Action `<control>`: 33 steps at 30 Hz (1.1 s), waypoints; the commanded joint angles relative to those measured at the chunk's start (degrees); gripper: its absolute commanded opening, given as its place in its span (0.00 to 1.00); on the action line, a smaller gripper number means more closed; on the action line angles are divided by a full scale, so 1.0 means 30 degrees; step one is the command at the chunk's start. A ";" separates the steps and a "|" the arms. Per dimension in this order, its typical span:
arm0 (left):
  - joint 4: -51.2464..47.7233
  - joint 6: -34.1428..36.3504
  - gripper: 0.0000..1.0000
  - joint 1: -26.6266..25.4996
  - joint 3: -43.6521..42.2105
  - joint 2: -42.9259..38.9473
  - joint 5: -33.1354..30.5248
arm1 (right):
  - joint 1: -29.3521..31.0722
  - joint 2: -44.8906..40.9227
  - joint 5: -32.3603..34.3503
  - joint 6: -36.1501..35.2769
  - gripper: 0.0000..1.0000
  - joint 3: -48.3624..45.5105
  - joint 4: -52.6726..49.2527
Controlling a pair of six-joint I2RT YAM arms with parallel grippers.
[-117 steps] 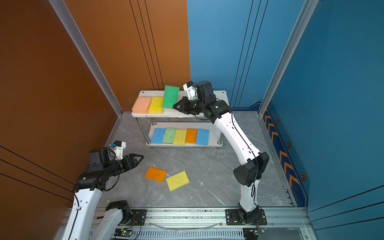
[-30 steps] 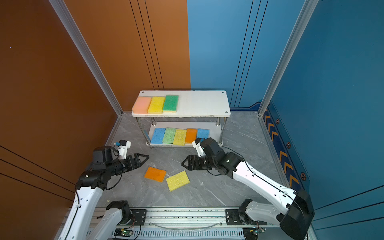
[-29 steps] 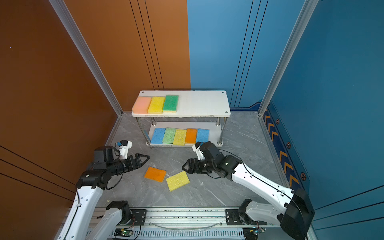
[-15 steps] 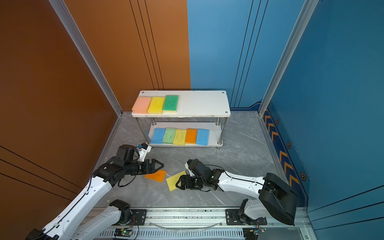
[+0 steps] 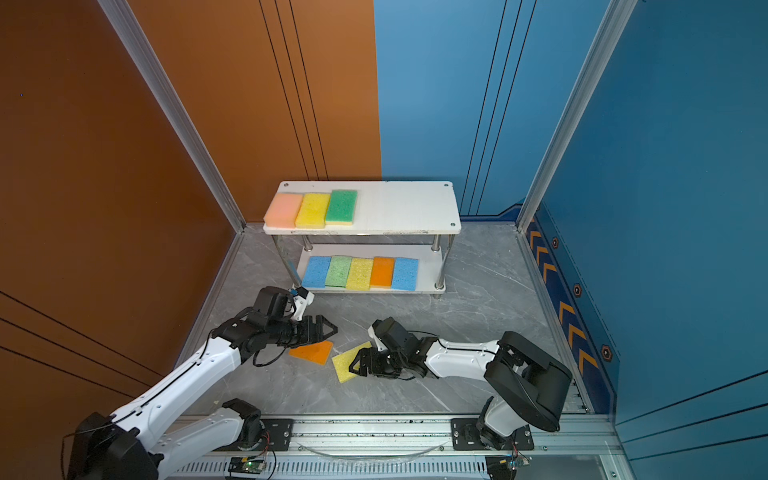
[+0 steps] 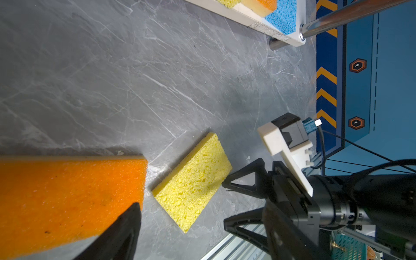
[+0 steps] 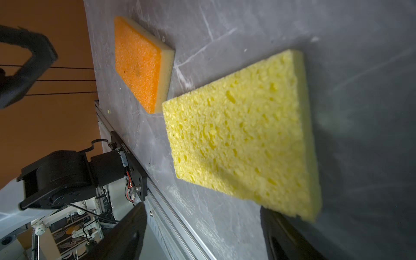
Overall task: Place and organize the cleaning sponges onto the shelf
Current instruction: 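Move both grippers toward the pale yellow sponge on the table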
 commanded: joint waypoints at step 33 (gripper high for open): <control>0.2987 0.0344 0.59 -0.4706 0.2015 0.8444 -0.2581 | -0.5396 -0.6994 0.0220 -0.2271 0.81 -0.1171 -0.3878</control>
